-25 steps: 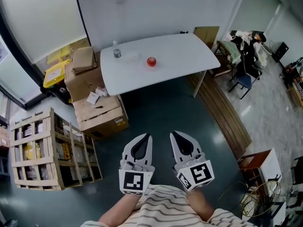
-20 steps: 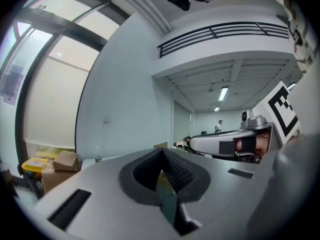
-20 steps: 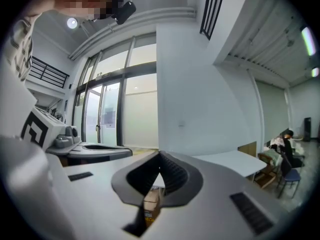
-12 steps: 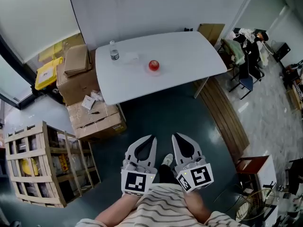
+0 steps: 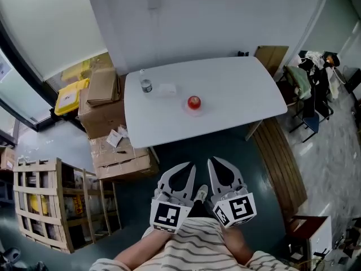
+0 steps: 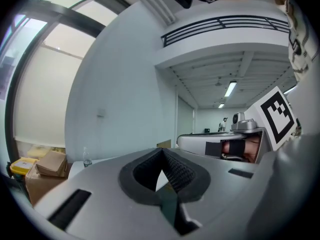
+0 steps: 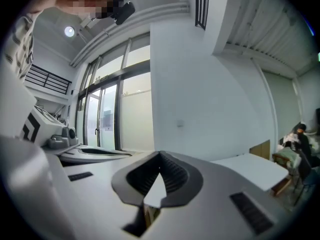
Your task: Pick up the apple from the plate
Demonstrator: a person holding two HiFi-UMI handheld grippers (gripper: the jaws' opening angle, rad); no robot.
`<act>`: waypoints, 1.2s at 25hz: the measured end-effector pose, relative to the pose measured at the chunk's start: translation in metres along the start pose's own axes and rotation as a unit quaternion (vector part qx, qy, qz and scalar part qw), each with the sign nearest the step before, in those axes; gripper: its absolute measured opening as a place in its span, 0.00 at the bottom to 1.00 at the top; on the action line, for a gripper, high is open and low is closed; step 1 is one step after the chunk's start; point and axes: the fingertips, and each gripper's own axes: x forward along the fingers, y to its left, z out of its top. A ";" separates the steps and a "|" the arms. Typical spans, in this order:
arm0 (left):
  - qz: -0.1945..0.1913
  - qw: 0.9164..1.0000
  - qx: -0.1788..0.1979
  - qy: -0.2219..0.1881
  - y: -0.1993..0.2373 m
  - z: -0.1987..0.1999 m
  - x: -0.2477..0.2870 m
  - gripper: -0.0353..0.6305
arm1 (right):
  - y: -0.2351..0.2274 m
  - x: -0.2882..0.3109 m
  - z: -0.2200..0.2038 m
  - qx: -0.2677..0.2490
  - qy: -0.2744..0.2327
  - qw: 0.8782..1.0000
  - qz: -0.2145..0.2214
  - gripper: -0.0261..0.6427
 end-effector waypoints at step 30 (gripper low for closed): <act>0.055 0.998 -0.012 0.017 0.080 -0.001 0.216 0.06 | -0.170 0.162 0.000 0.010 0.024 0.998 0.062 0.06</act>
